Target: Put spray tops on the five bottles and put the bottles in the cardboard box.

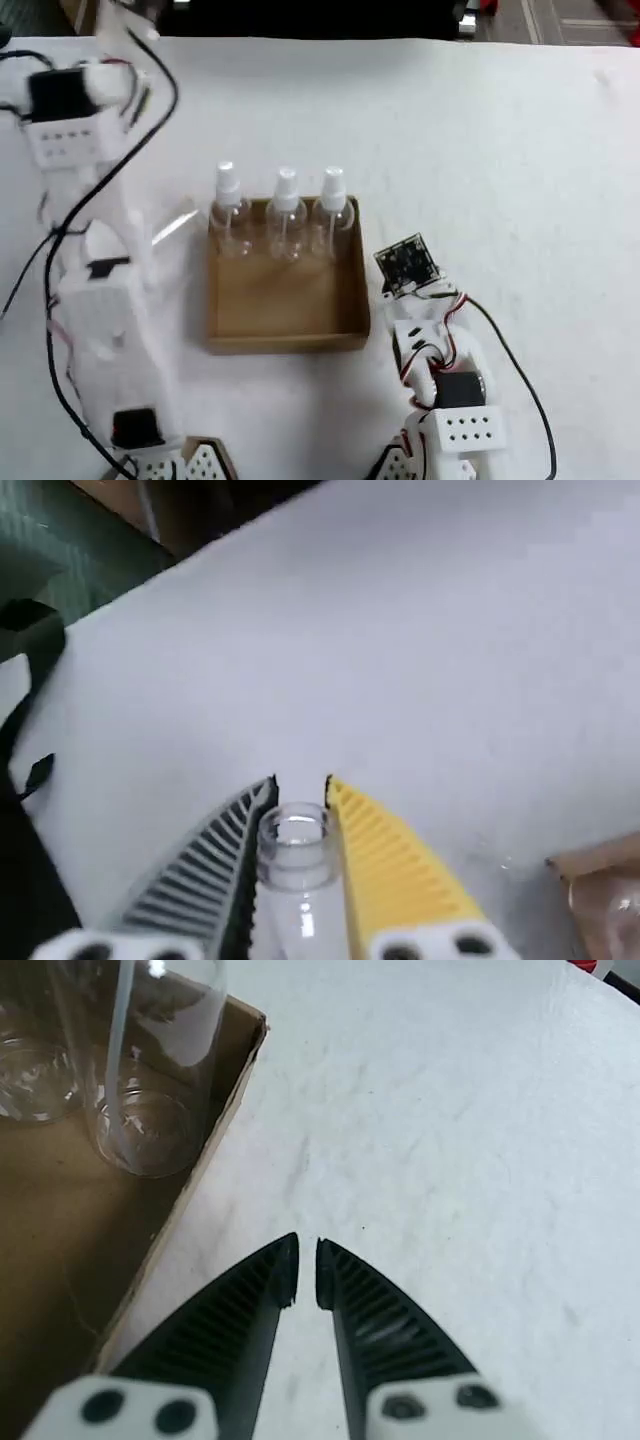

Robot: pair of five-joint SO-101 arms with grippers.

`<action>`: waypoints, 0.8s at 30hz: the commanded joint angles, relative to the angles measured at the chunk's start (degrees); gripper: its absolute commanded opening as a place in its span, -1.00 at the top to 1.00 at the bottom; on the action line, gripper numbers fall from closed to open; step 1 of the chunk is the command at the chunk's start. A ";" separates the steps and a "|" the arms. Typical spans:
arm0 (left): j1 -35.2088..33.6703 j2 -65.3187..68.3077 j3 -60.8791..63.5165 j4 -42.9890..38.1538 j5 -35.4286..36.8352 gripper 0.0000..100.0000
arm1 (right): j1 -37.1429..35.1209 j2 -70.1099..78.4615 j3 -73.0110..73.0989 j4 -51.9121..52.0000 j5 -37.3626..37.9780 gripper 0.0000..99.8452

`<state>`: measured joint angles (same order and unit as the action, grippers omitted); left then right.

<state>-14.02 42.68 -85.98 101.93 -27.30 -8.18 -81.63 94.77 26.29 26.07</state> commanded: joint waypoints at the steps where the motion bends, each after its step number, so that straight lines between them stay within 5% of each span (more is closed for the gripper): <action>1: -1.45 -21.05 8.18 0.79 6.59 0.96 | 0.04 -0.48 -0.35 -0.92 0.70 0.97; 13: -0.40 -69.58 59.69 -7.91 13.27 0.96 | 0.04 -0.48 -0.35 -0.92 0.70 0.97; 24: 9.71 -116.09 118.86 -40.62 14.77 0.96 | -0.22 -0.48 0.18 -1.19 0.70 0.97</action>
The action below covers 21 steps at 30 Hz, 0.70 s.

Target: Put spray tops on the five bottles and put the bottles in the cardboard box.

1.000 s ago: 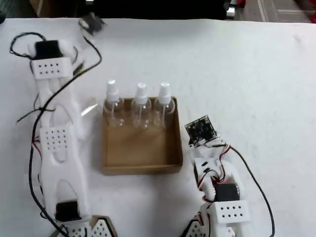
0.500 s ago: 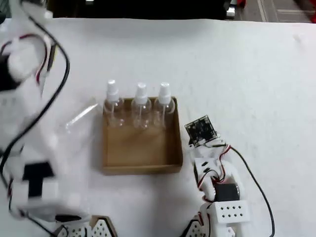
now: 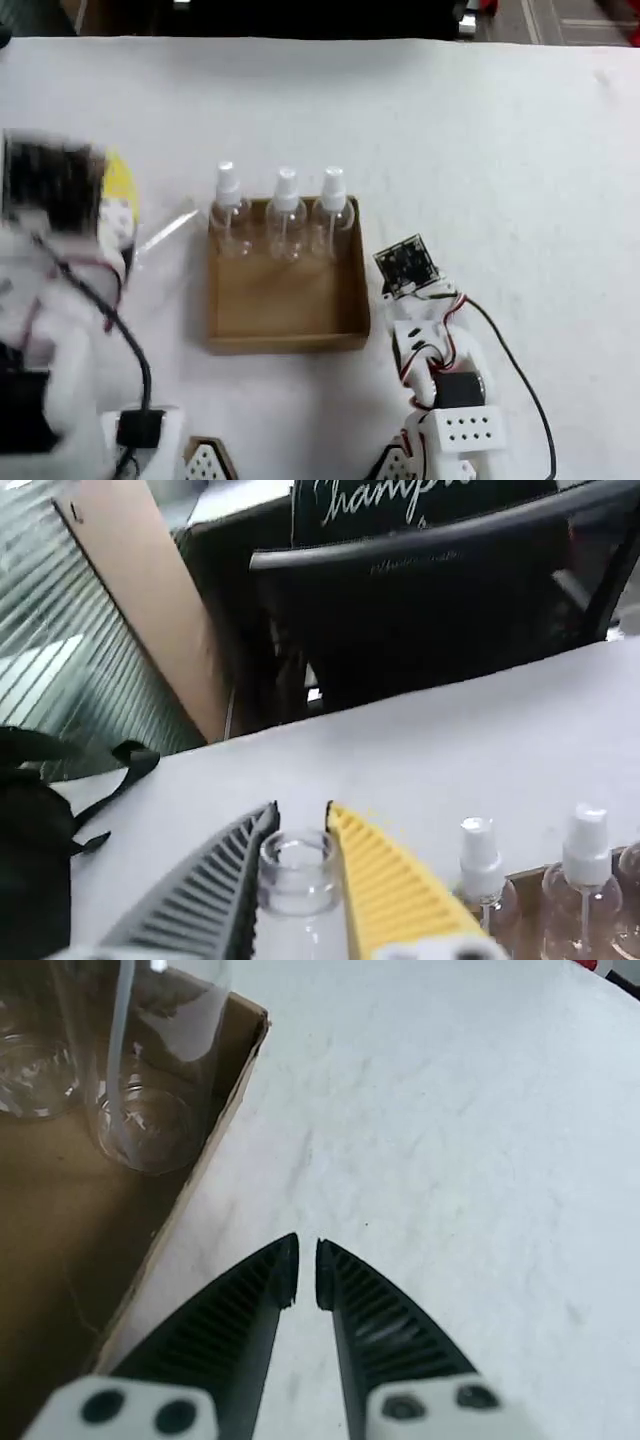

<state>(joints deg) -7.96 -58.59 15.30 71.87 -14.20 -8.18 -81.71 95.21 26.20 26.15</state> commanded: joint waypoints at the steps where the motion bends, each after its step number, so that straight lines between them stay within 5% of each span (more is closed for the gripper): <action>1: 4.70 -17.27 20.40 -11.69 3.60 0.96 | -0.31 -0.40 -0.26 -1.10 0.62 0.97; 6: 9.71 -25.63 34.20 -17.05 14.42 0.96 | -0.31 -0.48 -0.26 -1.10 0.62 0.97; 13: 13.85 -41.10 64.00 -39.65 27.08 0.96 | -0.31 -0.48 -0.26 -1.54 0.62 0.97; 21: 15.87 -45.32 75.34 -45.80 28.04 0.96 | -0.40 -0.40 0.09 -3.12 0.62 0.97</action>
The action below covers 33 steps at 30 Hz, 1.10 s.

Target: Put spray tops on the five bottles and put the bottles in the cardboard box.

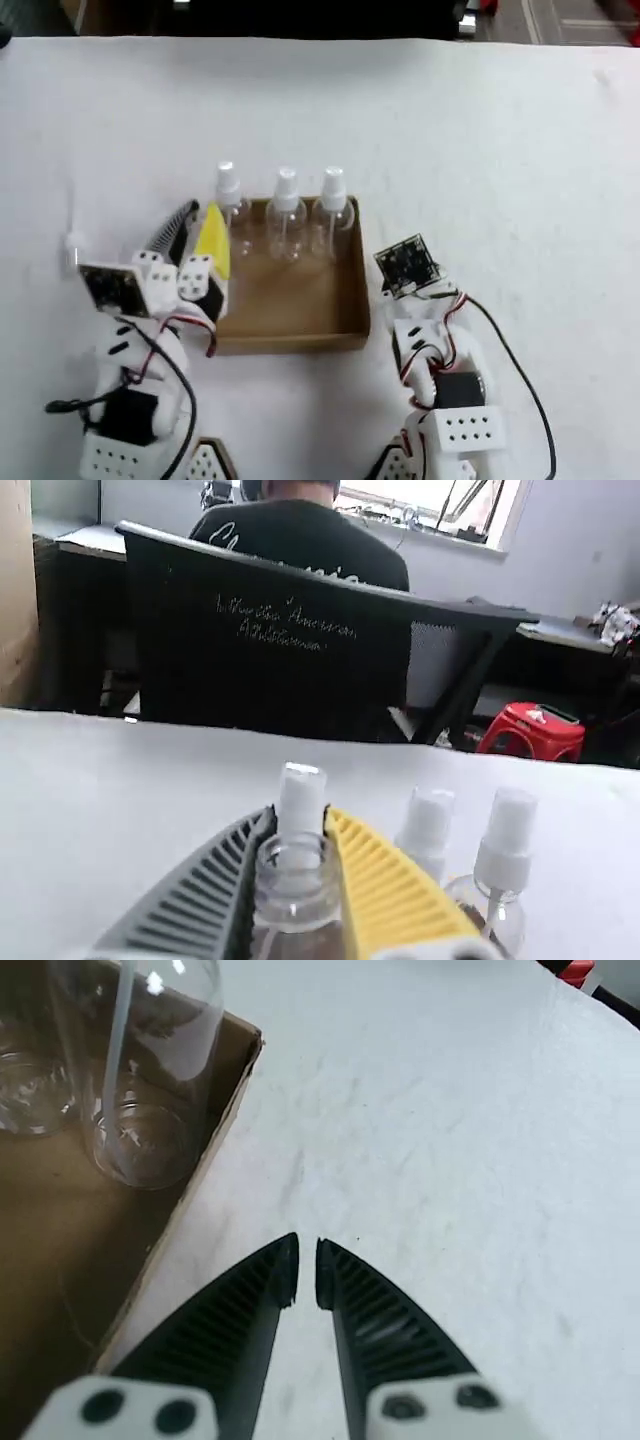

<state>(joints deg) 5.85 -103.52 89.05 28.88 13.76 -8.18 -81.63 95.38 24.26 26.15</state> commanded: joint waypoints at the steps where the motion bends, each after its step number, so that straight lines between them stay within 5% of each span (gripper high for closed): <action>1: 2.51 -0.66 2.29 -3.34 -0.79 0.96 | -0.40 -0.48 -0.09 -1.19 0.62 0.97; 10: 6.29 -0.75 7.91 -2.90 -12.84 0.95 | -0.04 -0.48 -0.09 -1.01 0.62 0.97; 20: 7.34 -0.84 7.82 0.26 -12.92 0.94 | 0.04 -0.48 -0.09 -1.10 0.62 0.97; 26: 6.73 -0.84 7.82 9.76 -12.75 0.69 | -0.13 -0.48 -0.09 -1.10 0.62 0.97; 33: 6.73 -0.84 7.82 10.99 -12.66 0.68 | -0.04 -0.48 -0.09 -1.10 0.62 0.97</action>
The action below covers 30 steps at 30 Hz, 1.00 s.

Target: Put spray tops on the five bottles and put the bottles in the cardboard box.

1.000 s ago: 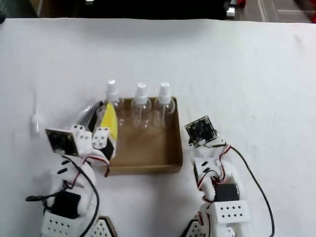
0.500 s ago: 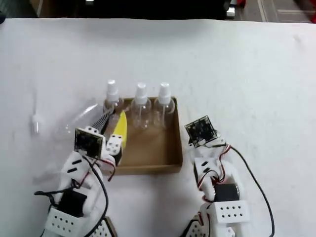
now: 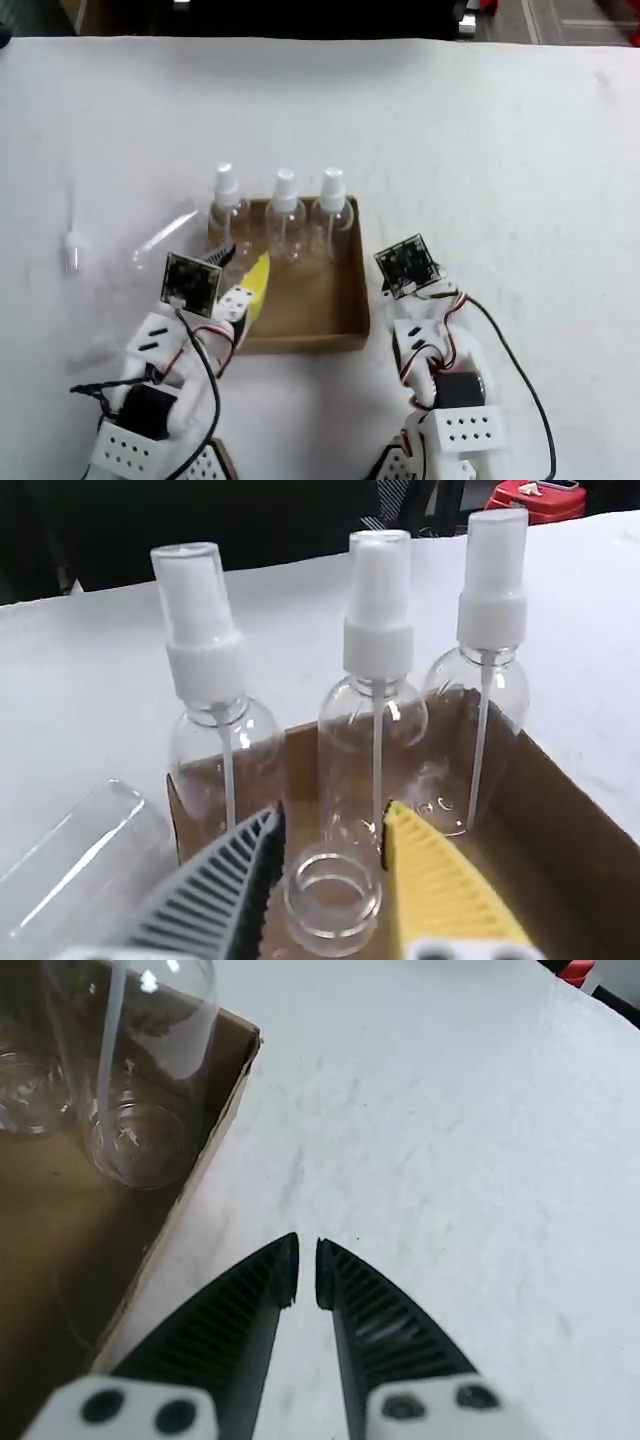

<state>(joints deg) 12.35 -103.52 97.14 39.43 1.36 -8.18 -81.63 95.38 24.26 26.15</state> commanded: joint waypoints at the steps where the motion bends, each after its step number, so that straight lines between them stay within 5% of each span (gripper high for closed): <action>1: 0.22 -0.84 -0.26 0.44 -0.44 0.68 | -0.04 -0.48 -0.09 -1.10 0.62 0.97; 12: 0.22 -0.84 -13.80 15.74 -0.26 0.52 | -0.04 -0.48 -0.09 -1.19 0.62 0.97; 19: -3.91 -0.84 -23.21 17.85 -0.62 0.52 | -0.04 -0.48 -0.09 -1.19 0.62 0.97; 21: -6.90 -0.84 -29.27 18.81 -1.58 0.52 | -0.04 -0.48 -0.09 -1.19 0.62 0.97; 25: -17.45 -0.75 -41.93 22.68 -14.42 0.57 | -0.04 -0.48 -0.09 -1.19 0.62 0.97; 30: -32.57 -0.66 -40.00 19.34 -25.14 0.93 | -0.04 -0.48 -0.09 -1.19 0.62 0.97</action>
<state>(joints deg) -9.45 -104.92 57.14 62.02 -16.48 -8.18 -81.63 95.38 24.26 26.15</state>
